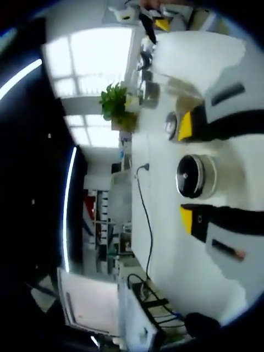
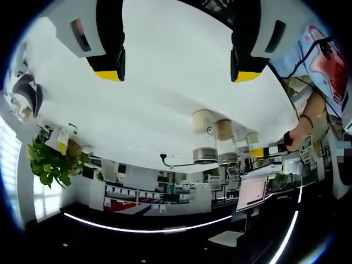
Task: Rotate the seasoning bottle until the label or dispensing opening points toward the visible target arrow and the bottle remains upright within the marked orientation range
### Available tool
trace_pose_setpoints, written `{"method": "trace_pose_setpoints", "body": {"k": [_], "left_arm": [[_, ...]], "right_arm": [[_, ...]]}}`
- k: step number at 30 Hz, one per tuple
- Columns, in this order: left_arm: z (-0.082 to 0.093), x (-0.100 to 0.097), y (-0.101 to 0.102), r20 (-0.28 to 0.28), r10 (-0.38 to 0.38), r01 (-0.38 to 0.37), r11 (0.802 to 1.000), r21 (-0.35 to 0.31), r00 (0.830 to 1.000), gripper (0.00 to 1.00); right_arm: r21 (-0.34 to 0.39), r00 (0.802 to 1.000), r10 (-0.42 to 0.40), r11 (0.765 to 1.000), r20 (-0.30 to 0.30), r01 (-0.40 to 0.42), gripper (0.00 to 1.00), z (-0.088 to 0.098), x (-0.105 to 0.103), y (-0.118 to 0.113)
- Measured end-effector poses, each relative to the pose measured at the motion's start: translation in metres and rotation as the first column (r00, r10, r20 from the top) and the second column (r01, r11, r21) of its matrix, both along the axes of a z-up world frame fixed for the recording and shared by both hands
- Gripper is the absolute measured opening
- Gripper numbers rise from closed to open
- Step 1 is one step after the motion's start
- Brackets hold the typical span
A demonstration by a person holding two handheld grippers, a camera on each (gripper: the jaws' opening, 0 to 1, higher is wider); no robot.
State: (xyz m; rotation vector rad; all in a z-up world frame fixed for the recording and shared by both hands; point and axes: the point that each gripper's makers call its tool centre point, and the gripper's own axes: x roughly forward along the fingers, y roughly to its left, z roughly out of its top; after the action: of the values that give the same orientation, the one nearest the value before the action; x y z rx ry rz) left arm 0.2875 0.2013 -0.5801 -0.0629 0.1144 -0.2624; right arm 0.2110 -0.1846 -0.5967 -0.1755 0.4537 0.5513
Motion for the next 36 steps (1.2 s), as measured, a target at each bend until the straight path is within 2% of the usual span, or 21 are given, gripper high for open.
{"method": "trace_pose_setpoints", "body": {"k": [2,3,4,6,8,10,12,14,15,16,18,20,21,23,29,33,34,36], "left_arm": [[0.004,-0.004,0.006,-0.002,0.000,0.000,1.000,0.002,1.000,0.48],[0.011,-0.008,0.005,0.017,-0.027,0.028,0.999,-0.026,0.999,0.46],[0.019,-0.011,0.005,0.040,-0.039,0.041,0.998,-0.052,0.998,0.47],[0.029,-0.012,0.008,0.074,-0.072,0.075,0.996,-0.047,0.995,0.51],[0.031,-0.014,0.004,0.077,-0.171,0.173,0.985,-0.011,0.982,0.51],[0.029,-0.017,0.001,0.071,-0.262,0.261,0.965,0.026,0.962,0.51],[0.025,-0.018,0.002,0.066,-0.306,0.303,0.952,0.044,0.950,0.49],[0.024,-0.015,0.008,0.079,-0.299,0.295,0.954,0.054,0.951,0.40],[0.025,-0.013,0.011,0.092,-0.294,0.290,0.955,0.057,0.951,0.39],[0.024,-0.011,0.012,0.093,-0.299,0.295,0.954,0.056,0.950,0.40],[0.019,-0.011,0.008,0.071,-0.346,0.345,0.938,0.023,0.935,0.44],[0.018,-0.007,0.012,0.068,-0.324,0.325,0.946,-0.001,0.943,0.44],[0.018,-0.006,0.011,0.067,-0.322,0.322,0.947,0.012,0.944,0.43],[0.017,-0.004,0.008,0.066,-0.331,0.330,0.944,0.027,0.941,0.44],[0.009,0.000,-0.002,0.056,-0.358,0.358,0.934,0.015,0.932,0.44],[0.004,0.002,-0.005,0.048,-0.351,0.350,0.936,0.023,0.935,0.37],[0.000,0.003,-0.004,0.026,-0.345,0.345,0.938,0.024,0.938,0.34],[0.001,0.002,-0.004,0.027,-0.345,0.345,0.939,0.014,0.938,0.33]], "right_arm": [[0.006,1.000,0.001,1.000,0.000,-0.001,0.81,0.001,0.000,0.000],[0.003,1.000,0.000,1.000,0.000,0.000,0.81,0.000,0.000,0.000],[0.002,1.000,-0.001,1.000,-0.001,0.001,0.81,0.000,0.000,-0.001],[0.001,1.000,-0.001,1.000,-0.001,0.001,0.81,0.000,0.000,-0.001],[0.000,1.000,-0.002,1.000,0.001,0.002,0.81,0.000,0.001,-0.002],[-0.001,1.000,0.001,1.000,-0.003,-0.001,0.81,0.000,0.000,-0.001],[0.004,1.000,0.000,1.000,-0.004,0.000,0.81,0.000,0.001,-0.001],[0.002,1.000,0.001,1.000,-0.005,-0.001,0.81,-0.001,0.001,0.000],[0.001,1.000,0.003,1.000,-0.007,-0.003,0.81,-0.001,0.001,0.000],[0.002,1.000,0.003,1.000,-0.008,-0.003,0.81,-0.001,0.000,0.001],[0.006,1.000,0.002,1.000,-0.005,-0.002,0.81,0.000,0.001,0.001],[0.012,1.000,-0.012,1.000,0.000,0.012,0.80,0.001,0.002,0.001],[0.014,1.000,-0.021,1.000,0.001,0.021,0.80,0.001,0.001,0.001],[0.002,1.000,-0.015,1.000,0.010,0.015,0.80,0.003,0.001,0.002],[-0.005,1.000,-0.004,1.000,0.004,0.004,0.80,0.000,0.001,0.004],[-0.002,1.000,-0.006,1.000,0.001,0.006,0.80,-0.001,0.002,0.003],[0.000,1.000,-0.005,1.000,-0.001,0.005,0.80,-0.001,0.002,0.003],[0.005,1.000,-0.004,1.000,-0.001,0.004,0.80,-0.001,0.002,0.003]]}}
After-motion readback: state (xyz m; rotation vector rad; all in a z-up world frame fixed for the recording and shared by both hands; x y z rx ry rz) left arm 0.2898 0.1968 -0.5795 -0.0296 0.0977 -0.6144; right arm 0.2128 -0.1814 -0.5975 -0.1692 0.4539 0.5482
